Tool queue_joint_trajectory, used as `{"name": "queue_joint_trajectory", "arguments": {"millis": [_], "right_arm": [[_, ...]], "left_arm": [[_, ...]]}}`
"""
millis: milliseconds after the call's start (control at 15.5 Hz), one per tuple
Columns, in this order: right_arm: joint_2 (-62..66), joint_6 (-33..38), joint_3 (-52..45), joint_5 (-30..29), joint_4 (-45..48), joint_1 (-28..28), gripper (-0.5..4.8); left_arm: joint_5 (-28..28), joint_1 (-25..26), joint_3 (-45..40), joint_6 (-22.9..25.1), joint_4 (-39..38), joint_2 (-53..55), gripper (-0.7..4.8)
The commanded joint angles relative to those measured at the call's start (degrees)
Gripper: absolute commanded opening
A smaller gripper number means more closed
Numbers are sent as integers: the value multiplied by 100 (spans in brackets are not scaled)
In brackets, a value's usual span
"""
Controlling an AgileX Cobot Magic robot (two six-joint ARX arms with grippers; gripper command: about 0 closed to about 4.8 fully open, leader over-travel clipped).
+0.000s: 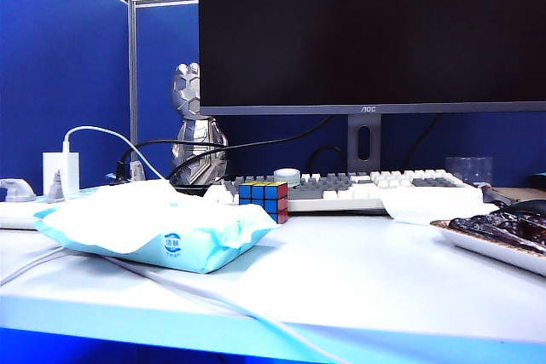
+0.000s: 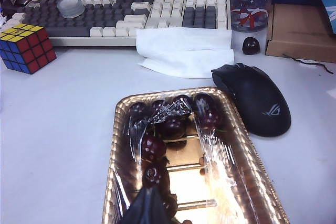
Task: Pull out a wet wipe from the sky blue wet wipes packet and place it on the table.
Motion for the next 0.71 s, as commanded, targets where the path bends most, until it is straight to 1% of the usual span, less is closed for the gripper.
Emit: {"name": "queue_joint_trajectory", "arguments": {"millis": [65,129,194,323,516,581,645,710], "right_arm": [[0,17,7,9,-15,-2,-1],[0,17,7,9,-15,-2,0],[0,17,7,11,-15,-2,-1],[0,17,7,9,-15,-2,-1],[0,17,7,9,-15,-2,0],[0,17,7,9,-15,-2,-1],[0,17,7,9,-15,-2,0],[0,17,7,11,-15,-2,-1]], "left_arm": [[22,11,-11,-13,-70,-20,16],[22,11,-11,-13,-72,-20,15],[22,11,-11,-11,-72,-20,-6],[37,11,-11,-15,-72,-20,-6],[407,11,-11,-42,-44,-20,-6],[608,11,-11,-114,31,-20,-6],[946,9,-11,-363,214,-20,-6],[1154,9,-11,-826,391,-20,-6]]}}
